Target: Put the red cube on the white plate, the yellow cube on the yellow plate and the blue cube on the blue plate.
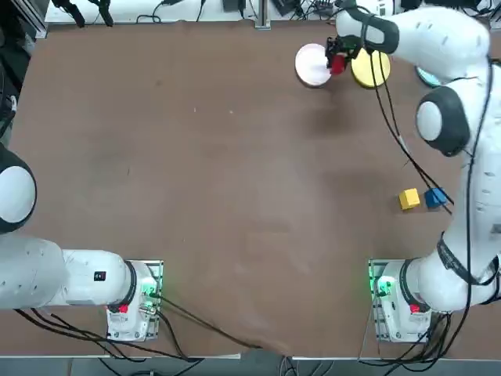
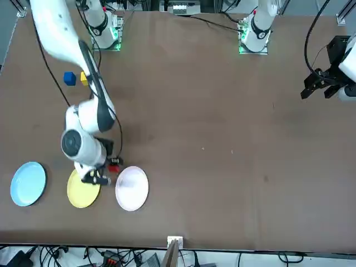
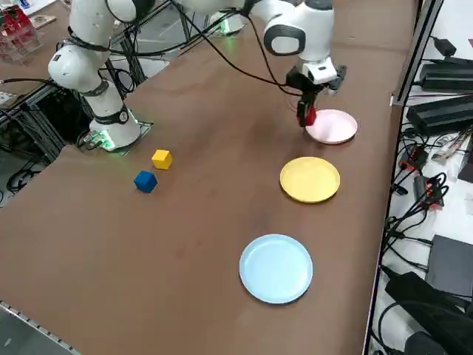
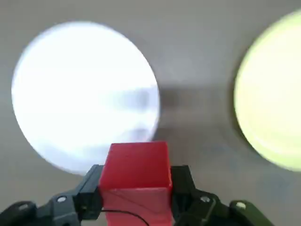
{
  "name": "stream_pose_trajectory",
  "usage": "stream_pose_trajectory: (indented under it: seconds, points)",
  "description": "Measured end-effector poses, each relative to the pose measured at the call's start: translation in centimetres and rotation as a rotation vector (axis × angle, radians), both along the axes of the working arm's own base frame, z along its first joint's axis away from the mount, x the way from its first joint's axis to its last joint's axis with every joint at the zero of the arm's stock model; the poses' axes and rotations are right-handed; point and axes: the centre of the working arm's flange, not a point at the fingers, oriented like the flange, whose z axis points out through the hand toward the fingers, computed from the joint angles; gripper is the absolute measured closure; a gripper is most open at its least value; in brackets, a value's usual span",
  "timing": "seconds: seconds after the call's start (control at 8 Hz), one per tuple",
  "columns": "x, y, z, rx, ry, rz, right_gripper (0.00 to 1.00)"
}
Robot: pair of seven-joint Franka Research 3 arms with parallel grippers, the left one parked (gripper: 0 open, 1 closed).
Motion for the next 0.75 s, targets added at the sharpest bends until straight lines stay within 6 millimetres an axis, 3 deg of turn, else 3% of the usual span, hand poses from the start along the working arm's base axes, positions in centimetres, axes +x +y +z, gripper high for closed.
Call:
stream_pose_trajectory:
  seconds: [0.38, 0.75]
  points:
    - [2.5, 2.0, -2.7, 0.038, -0.126, -0.005, 0.3]
    - [2.1, 3.5, -4.3, 0.039, -0.124, 0.013, 0.3]
